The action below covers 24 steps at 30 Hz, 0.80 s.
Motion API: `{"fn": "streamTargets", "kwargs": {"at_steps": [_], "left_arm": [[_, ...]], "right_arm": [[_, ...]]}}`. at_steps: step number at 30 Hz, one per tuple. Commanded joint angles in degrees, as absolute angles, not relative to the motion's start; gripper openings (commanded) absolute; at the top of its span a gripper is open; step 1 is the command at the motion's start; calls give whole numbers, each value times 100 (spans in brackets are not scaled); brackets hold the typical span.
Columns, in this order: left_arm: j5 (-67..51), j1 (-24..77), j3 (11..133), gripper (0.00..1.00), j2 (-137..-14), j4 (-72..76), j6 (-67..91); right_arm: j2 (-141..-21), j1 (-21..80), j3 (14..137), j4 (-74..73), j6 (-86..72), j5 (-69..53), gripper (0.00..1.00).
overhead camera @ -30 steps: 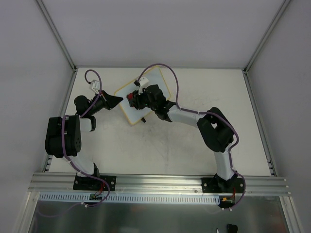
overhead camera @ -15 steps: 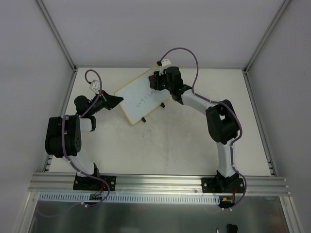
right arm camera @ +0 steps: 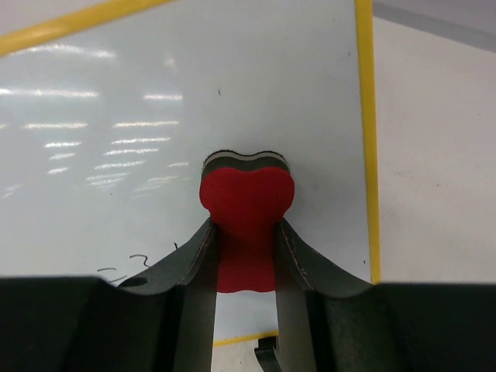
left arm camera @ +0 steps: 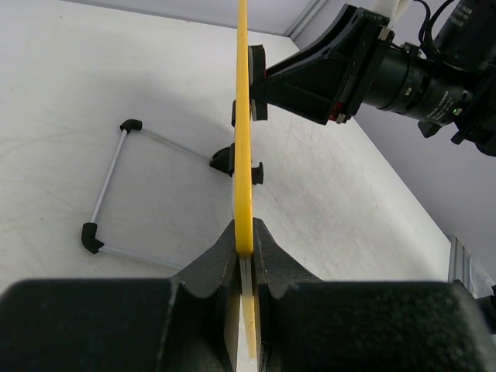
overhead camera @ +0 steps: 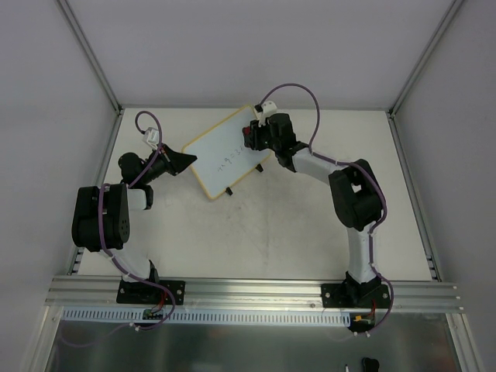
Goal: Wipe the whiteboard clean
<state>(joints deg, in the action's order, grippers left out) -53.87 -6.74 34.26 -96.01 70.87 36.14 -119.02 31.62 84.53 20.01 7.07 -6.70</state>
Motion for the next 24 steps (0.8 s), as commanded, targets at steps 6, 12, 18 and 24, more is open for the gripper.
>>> {"fn": "streamTargets", "kwargs": {"at_steps": [6, 12, 18, 24], "left_arm": [[-5678, -659, 3445, 0, -9554, 7576, 3252], [-5695, -650, 3445, 0, -9545, 7585, 3270], [-5695, -659, 3454, 0, -9536, 7559, 3261], [-5713, -659, 3463, 0, -9545, 7559, 3278]], "right_arm": [[-11707, 3252, 7875, 1810, 651, -808, 0], [-11760, 3550, 7954, 1810, 571, -923, 0], [-11830, 4051, 8068, 1793, 571, -870, 0], [-11944, 4622, 8174, 1793, 580, -782, 0]]}}
